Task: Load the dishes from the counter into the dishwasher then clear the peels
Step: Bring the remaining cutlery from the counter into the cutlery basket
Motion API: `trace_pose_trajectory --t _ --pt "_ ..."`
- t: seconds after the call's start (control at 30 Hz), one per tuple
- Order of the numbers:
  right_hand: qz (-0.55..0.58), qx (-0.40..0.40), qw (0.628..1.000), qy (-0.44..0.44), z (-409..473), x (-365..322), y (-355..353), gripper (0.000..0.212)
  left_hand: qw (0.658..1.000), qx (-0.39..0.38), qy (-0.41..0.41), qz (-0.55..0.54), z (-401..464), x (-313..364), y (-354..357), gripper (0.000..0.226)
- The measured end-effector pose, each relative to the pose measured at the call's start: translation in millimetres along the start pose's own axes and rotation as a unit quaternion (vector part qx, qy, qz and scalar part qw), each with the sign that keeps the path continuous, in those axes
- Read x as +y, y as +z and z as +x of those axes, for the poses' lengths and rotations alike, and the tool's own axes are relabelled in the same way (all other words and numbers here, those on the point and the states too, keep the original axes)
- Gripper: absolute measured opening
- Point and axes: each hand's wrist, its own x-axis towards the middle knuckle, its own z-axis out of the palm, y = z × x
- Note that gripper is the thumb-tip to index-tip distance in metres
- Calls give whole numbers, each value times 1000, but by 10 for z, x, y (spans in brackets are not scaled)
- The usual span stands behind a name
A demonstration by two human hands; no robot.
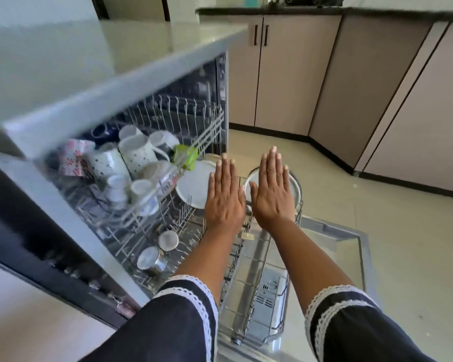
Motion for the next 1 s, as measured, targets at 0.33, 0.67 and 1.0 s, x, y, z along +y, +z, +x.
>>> trace_pose_trajectory --t 0.33,0.67,1.0 --pt "33 50 998 -10 919 -646 -2488 64 996 47 -56 -46 1291 211 -2395 58" --pt "48 64 989 -121 1307 -1527 -4222 64 991 77 -106 -15 1809 -177 -4394 59" --pt "87 56 956 -273 1268 -2884 -4743 63 959 98 -234 128 1496 -1384 -5661 61"
